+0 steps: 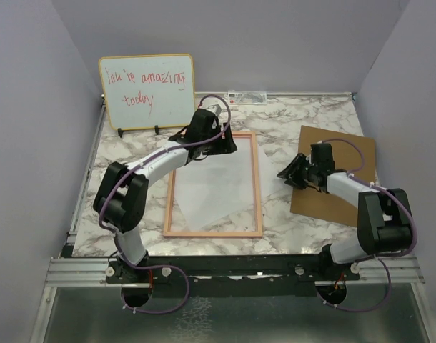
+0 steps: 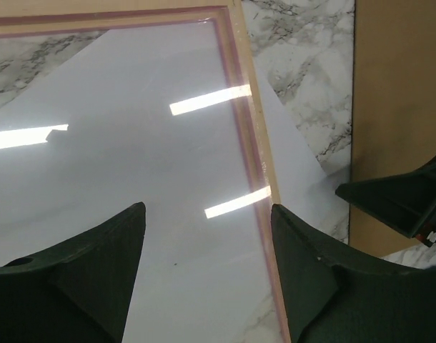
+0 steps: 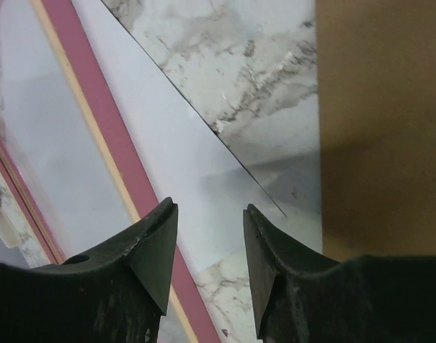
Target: Put the photo into the frame
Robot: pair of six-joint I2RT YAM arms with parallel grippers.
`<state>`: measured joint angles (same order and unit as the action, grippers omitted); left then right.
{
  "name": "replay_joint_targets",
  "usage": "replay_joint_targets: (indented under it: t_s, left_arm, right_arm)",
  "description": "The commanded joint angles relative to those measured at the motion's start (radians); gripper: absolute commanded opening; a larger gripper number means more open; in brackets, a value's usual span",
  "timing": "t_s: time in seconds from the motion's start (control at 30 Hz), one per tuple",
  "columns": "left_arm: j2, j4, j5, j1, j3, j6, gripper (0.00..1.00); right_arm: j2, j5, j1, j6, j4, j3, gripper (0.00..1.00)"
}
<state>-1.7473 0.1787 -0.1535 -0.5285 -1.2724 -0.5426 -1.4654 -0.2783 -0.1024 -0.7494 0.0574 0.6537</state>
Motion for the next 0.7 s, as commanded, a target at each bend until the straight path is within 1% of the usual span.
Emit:
replay_joint_targets:
  t_s: [0.0,0.07,0.13,0.23,0.33,0.43,0.53,0.6,0.67]
  left_arm:
    - [-0.117,-0.109,-0.081,-0.018,-0.082,-0.07,0.68]
    - [-0.162,-0.182,-0.124,-0.036,-0.105,-0.118,0.63]
    - [-0.22,-0.273,-0.148,-0.057,-0.126,-0.16,0.59]
    - [-0.292,-0.374,-0.153,-0.072,-0.15,-0.217,0.51]
    - [-0.361,-0.47,-0.19,-0.077,-0.171,-0.276,0.47]
    - [-0.424,-0.473,-0.232,-0.088,-0.24,-0.282,0.44]
    - [-0.458,-0.475,-0.233,-0.1,-0.279,-0.286,0.44]
    - [-0.476,-0.469,-0.211,-0.103,-0.292,-0.296,0.43]
    - [-0.486,-0.433,-0.16,-0.105,-0.303,-0.293,0.4]
  right_arm:
    - [-0.072,0.001,0.004,0.03,0.04,0.096,0.46]
    - [-0.091,0.066,0.004,0.028,0.079,0.119,0.48]
    - [-0.102,0.093,0.004,0.03,0.091,0.132,0.5]
    - [-0.118,0.085,0.003,0.029,0.085,0.134,0.5]
    - [-0.134,0.071,0.004,0.031,0.079,0.131,0.5]
    - [-0.146,0.063,0.005,0.044,0.087,0.137,0.5]
    - [-0.161,0.062,0.007,0.054,0.094,0.146,0.5]
    - [-0.175,0.059,0.006,0.057,0.099,0.153,0.49]
    - [-0.19,0.058,0.007,0.059,0.103,0.162,0.49]
